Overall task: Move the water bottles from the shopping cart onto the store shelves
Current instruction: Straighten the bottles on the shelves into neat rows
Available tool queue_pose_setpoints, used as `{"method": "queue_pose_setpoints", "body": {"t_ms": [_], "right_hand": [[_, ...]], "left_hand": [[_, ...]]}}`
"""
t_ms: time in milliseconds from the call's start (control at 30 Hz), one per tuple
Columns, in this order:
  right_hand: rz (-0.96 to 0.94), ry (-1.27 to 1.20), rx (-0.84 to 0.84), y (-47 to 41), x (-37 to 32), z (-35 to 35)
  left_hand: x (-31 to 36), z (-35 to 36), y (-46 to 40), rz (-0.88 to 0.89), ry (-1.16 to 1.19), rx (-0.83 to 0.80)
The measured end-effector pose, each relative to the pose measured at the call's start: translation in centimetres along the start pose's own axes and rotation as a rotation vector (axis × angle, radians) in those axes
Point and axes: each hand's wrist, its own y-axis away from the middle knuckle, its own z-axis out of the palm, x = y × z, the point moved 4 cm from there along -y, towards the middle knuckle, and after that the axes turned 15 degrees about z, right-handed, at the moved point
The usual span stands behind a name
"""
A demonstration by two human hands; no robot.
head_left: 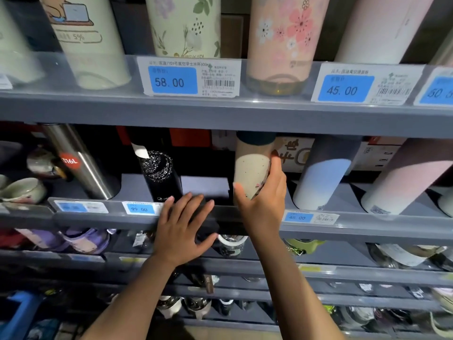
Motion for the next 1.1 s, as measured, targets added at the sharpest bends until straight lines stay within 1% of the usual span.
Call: {"method": "queue_pose_setpoints", "body": {"t_ms": [67, 133, 200, 300, 367, 500, 600, 733, 800, 933, 1000, 1100], "right_hand": [[-0.034, 0.059, 0.053, 0.1, -0.2, 0.0], [-0.031, 0.071, 0.045, 0.0, -0.3, -0.1], [-0.009, 0.055, -0.010, -0.1, -0.2, -0.2], [0.065, 0.047, -0.166, -0.1, 0.4, -0.2], [0.078, 0.075, -0.206, -0.1, 0.7, -0.2], [0.107, 0.074, -0.181, -0.2, 0.3, -0.2], [0.054, 0.104, -0.110, 0.1, -0.1, -0.1], [-0.003, 0.131, -0.087, 0.4, -0.2, -0.1], [0.005, 0.128, -0.113, 0.5, 0.0, -0.3], [0.106, 0.014, -0.260, 0.1, 0.6, -0.7], [0.114, -0.015, -0.274, -0.1, 1.1, -1.7], [0.120, 0.044, -0.276, 0.0, 2.0, -3.1]], "left_hand": [[0.0, 0.0, 0.0, -0.001, 0.002, -0.002], [0.0, 0.0, 0.0, -0.004, -0.003, -0.003], [0.1, 0.0, -0.1, -0.002, -0.014, 0.001], [0.1, 0.1, -0.1, 0.000, -0.024, 0.007], [0.1, 0.2, 0.0, 0.001, -0.032, 0.012], [0.1, 0.4, 0.1, 0.004, -0.041, 0.010], [0.1, 0.5, 0.1, 0.002, -0.041, 0.007], [0.1, 0.5, 0.1, -0.001, -0.047, 0.018], [0.0, 0.5, 0.1, 0.001, -0.049, 0.024], [0.0, 0.3, 0.0, 0.006, -0.039, 0.026], [0.0, 0.2, 0.0, 0.003, -0.034, 0.022], [0.0, 0.2, -0.1, 0.003, -0.038, 0.020]]}}
